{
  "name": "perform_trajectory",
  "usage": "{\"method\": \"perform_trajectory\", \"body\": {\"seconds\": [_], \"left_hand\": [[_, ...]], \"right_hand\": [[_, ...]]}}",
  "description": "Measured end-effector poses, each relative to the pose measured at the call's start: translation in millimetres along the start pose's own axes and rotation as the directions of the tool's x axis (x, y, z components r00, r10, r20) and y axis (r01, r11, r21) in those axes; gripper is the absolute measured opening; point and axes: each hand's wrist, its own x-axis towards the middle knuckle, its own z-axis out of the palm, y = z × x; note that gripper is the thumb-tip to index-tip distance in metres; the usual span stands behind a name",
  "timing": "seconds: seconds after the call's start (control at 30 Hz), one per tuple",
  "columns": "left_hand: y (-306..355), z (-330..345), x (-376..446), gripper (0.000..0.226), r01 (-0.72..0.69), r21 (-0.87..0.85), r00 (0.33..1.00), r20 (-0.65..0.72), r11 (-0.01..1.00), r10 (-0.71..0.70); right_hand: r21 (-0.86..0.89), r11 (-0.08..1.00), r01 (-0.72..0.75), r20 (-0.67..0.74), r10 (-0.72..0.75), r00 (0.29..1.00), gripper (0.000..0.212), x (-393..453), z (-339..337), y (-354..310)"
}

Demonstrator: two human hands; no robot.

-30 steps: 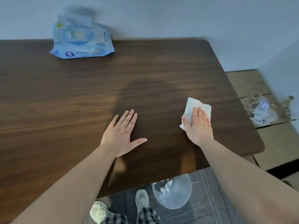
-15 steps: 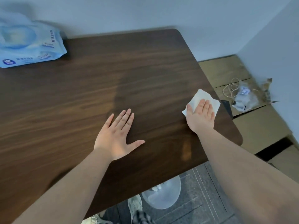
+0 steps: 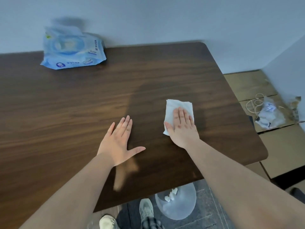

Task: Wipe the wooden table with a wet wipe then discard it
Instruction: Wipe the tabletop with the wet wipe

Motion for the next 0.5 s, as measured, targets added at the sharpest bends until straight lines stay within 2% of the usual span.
{"method": "perform_trajectory", "body": {"seconds": [0.13,0.3,0.4,0.5], "left_hand": [[-69,0,-48,0.111,0.133,-0.043,0.991,-0.01,0.99,-0.133],[-159,5,-132,0.117,0.322,-0.044,0.947,0.008,0.946,-0.322],[-208,10,-184,0.121,0.469,-0.05,0.883,0.007,0.882,-0.47],[-254,17,-233,0.128,0.639,-0.022,0.769,0.015,0.769,-0.639]], "right_hand": [[-0.026,0.98,0.196,0.013,-0.196,0.981,0.071,-3,12,-85],[-0.053,0.908,0.415,0.067,-0.412,0.909,0.068,-12,26,-208],[-0.09,0.855,0.51,0.1,-0.502,0.859,0.067,-17,35,-275],[-0.123,0.801,0.586,0.133,-0.572,0.809,0.068,-26,47,-340]]}}
